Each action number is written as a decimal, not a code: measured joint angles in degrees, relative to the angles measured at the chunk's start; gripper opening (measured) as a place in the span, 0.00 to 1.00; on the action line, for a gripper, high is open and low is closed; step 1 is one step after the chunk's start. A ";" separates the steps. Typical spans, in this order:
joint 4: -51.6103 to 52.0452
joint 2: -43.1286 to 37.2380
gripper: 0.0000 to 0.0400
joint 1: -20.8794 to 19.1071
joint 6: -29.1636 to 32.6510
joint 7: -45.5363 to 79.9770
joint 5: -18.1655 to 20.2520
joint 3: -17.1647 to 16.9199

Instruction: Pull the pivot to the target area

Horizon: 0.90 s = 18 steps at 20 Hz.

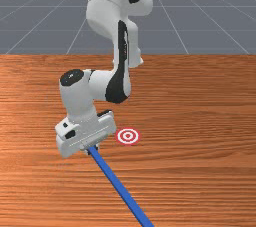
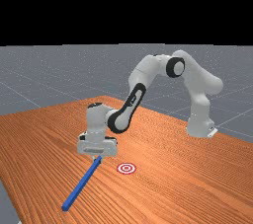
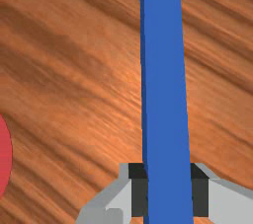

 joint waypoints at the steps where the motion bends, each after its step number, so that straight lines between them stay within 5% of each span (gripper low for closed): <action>1: -5.42 -2.75 0.24 -0.20 2.68 -0.38 0.69 0.12; 3: -12.22 -6.44 0.24 -3.25 4.57 -6.73 2.25 3.08; 4: -16.67 -8.62 0.24 -3.09 6.85 -10.41 -0.23 2.61; 8: -28.70 -14.64 0.25 -5.64 12.15 -16.33 0.31 4.30; 10: -29.75 -15.09 0.24 -4.34 13.20 -12.86 1.34 3.90; 11: -30.97 -15.24 0.25 2.08 15.71 -4.60 -1.48 -1.86; 12: -31.62 -15.77 0.24 4.52 15.65 -2.39 -3.29 -4.00; 14: -32.56 -18.19 0.24 4.67 14.06 -1.68 -4.25 -4.02; 16: -32.87 -19.92 0.24 -0.36 12.36 -6.04 0.60 1.15; 18: -33.95 -20.44 0.24 -0.48 12.83 -6.19 0.76 1.21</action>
